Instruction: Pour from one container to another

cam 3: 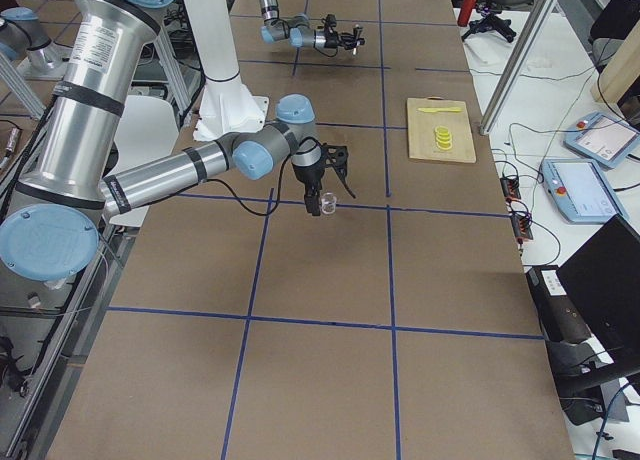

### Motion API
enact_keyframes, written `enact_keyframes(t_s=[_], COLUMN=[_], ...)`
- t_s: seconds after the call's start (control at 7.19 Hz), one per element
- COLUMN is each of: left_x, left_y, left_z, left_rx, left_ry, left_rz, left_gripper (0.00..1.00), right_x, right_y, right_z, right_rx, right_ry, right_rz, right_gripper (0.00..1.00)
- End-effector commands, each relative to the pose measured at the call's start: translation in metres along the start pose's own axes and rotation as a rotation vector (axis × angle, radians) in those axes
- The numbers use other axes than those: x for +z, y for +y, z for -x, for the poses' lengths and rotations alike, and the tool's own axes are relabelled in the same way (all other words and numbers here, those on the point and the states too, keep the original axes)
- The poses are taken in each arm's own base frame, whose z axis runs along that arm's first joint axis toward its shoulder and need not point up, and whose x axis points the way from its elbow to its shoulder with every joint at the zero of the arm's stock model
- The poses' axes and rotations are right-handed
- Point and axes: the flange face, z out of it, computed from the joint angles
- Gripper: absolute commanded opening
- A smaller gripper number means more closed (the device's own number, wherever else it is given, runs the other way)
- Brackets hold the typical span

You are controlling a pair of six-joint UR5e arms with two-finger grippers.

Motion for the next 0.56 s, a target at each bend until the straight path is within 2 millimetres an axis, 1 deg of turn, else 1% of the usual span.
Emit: enact_keyframes(t_s=[0.0, 0.14, 0.42], left_x=[-0.002, -0.004, -0.006], left_y=[0.003, 0.004, 0.008], left_z=[-0.001, -0.004, -0.014], left_rx=[0.005, 0.003, 0.013], left_ry=[0.003, 0.007, 0.008], left_rz=[0.004, 0.007, 0.011], left_gripper=[0.0, 0.0, 0.0], right_x=[-0.002, -0.006, -0.006], right_y=[0.001, -0.001, -0.001], right_z=[0.001, -0.001, -0.002], right_rx=[0.005, 0.016, 0.018], right_ry=[-0.035, -0.049, -0.048], right_rz=[0.029, 0.031, 0.03], right_gripper=[1.0, 1.0, 1.0])
